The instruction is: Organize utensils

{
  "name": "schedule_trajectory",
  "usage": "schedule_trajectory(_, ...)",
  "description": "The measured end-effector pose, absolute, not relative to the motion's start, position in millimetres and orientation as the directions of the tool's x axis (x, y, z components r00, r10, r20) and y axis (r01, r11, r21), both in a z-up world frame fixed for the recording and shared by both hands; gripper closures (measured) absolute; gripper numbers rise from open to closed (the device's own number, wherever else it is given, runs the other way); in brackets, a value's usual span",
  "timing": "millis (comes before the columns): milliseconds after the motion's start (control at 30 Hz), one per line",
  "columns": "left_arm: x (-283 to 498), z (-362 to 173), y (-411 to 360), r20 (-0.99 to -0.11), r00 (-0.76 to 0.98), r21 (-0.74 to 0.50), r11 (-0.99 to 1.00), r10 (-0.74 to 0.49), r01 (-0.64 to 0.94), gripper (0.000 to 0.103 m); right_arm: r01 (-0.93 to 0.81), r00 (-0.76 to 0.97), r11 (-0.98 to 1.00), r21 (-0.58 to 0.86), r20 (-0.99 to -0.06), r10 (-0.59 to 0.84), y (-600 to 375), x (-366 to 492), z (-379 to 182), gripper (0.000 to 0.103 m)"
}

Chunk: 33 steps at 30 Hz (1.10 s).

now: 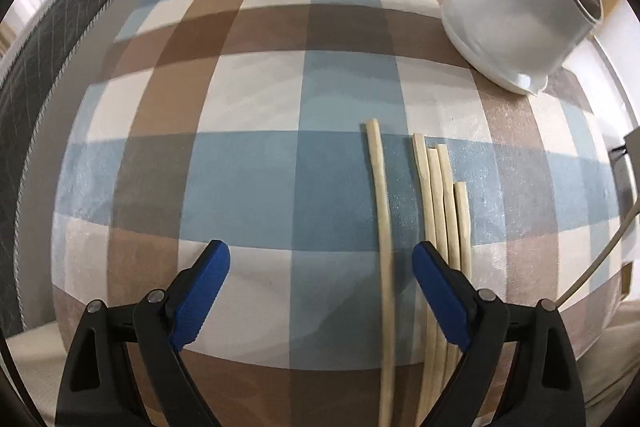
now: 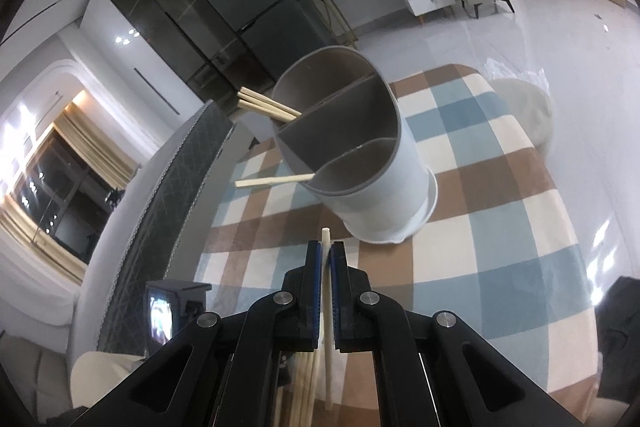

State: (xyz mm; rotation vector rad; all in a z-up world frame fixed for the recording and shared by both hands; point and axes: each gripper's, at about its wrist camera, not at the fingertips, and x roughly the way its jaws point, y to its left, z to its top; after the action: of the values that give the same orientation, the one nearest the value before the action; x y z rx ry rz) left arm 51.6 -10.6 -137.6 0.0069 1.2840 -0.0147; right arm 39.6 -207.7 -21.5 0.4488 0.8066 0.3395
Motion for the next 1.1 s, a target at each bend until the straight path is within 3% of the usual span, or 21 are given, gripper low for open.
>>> schedule_trajectory(200,64,-136,-12,-0.961,0.277,0.013,1.000,0.007,0.018,0.024,-0.147,0.658,0.856,0.495,-0.597,0.458,-205,38,-16,0.099)
schedule_trajectory(267,71,-135,-12,-0.962,0.272,0.007,1.000,0.000,0.022,0.037,-0.159,0.654,0.853,0.497,-0.595,0.468,-203,38,-14,0.099)
schedule_trajectory(433,90,-132,-17,-0.964,0.265,0.019,0.999,0.005,0.050,0.056,-0.158,0.658,0.851,0.502,-0.589,0.470,-204,37,-12,0.099)
schedule_trajectory(500,98,-131,-25,-0.964,0.263,0.042,0.996,0.020,0.079,0.069,-0.152,0.661,0.846,0.510,-0.584,0.471,-206,38,-11,0.099)
schedule_trajectory(567,109,-125,-31,-0.967,0.252,0.058,0.992,0.028,0.110,0.090,-0.148,0.664,0.842,0.518,-0.579,0.473,-209,38,-10,0.099)
schedule_trajectory(633,117,-127,-38,-0.972,0.234,0.066,0.989,0.034,0.130,0.099,-0.150,0.667,0.842,0.518,-0.576,0.473,-209,39,-9,0.099)
schedule_trajectory(833,127,-120,-43,-0.973,0.229,0.058,0.992,0.031,0.114,0.101,-0.167,0.672,0.851,0.498,-0.574,0.468,-205,41,-5,0.099)
schedule_trajectory(1100,88,-73,-41,-0.911,0.411,0.000,0.997,-0.032,0.078,0.101,-0.150,0.673,0.869,0.472,-0.595,0.439,-202,38,-11,0.099)
